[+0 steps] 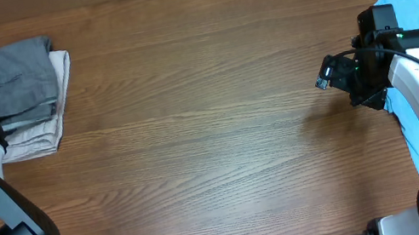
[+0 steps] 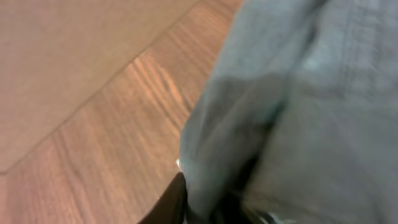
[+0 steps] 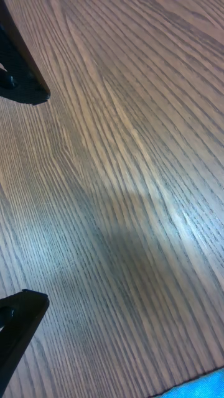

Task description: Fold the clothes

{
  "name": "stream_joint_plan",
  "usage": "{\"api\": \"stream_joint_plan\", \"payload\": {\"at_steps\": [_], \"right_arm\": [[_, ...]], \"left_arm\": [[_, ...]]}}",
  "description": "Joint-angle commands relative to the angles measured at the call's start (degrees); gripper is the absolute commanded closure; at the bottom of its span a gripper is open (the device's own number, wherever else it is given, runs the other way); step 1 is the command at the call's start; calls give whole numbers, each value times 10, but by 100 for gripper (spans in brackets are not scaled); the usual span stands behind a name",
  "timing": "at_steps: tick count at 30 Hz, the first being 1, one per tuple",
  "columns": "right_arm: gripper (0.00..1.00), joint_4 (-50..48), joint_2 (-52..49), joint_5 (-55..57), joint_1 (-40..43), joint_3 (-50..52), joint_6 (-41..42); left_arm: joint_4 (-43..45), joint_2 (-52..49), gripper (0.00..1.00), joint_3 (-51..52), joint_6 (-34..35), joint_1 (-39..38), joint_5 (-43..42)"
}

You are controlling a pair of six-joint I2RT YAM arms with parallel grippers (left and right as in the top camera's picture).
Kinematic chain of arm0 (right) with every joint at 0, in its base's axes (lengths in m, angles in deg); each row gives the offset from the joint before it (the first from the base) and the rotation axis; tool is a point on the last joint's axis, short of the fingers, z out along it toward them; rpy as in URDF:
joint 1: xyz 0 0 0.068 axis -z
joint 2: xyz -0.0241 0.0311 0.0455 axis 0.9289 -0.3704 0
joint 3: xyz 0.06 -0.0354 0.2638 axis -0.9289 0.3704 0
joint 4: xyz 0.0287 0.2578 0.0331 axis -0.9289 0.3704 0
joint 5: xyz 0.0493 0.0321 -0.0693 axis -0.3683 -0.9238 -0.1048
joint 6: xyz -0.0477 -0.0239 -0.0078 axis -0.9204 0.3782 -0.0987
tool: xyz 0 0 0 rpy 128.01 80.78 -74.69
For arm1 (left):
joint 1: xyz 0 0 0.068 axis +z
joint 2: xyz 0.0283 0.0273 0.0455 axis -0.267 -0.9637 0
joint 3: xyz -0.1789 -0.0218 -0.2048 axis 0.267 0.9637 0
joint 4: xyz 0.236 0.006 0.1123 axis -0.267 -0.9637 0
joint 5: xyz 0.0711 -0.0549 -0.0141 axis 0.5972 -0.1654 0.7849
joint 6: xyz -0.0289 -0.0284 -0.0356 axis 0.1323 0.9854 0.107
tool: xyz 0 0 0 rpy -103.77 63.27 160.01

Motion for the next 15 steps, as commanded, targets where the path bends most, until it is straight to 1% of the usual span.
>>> {"api": "stream_joint_plan", "payload": {"at_steps": [1, 2, 3, 4, 5, 6, 8, 10, 11, 13, 14, 15], "right_arm": [[0, -1, 3, 6, 1, -4, -2], [0, -1, 3, 5, 1, -4, -2], [0, -1, 3, 5, 1, -4, -2], [0, -2, 3, 5, 1, -4, -2], [0, -1, 3, 6, 1, -4, -2], [0, -2, 3, 6, 1, -4, -2], [0, -2, 3, 6, 1, -4, -2], [0, -2, 3, 5, 1, -4, -2], [0, -2, 3, 5, 1, -4, -2], [0, -2, 3, 5, 1, -4, -2], [0, -2, 3, 5, 1, -4, -2], [0, -2, 3, 5, 1, -4, -2]], "left_arm": [[-13, 13, 70, -6, 28, 24, 50], [-18, 13, 67, -6, 31, 28, 50], [-23, 13, 55, -6, 38, 31, 54], [-32, 13, 33, -7, 51, 35, 67], [-39, 15, 25, -7, 66, 38, 83], [-47, 19, 22, -7, 83, 38, 98], [-61, 33, 22, -7, 107, 38, 109], [-70, 59, 24, -7, 128, 33, 85], [-72, 71, 27, -7, 130, 30, 64], [-71, 101, 41, -7, 132, 21, 9], [-69, 118, 52, -7, 132, 16, -30], [-68, 131, 58, -7, 132, 12, -64]]}}
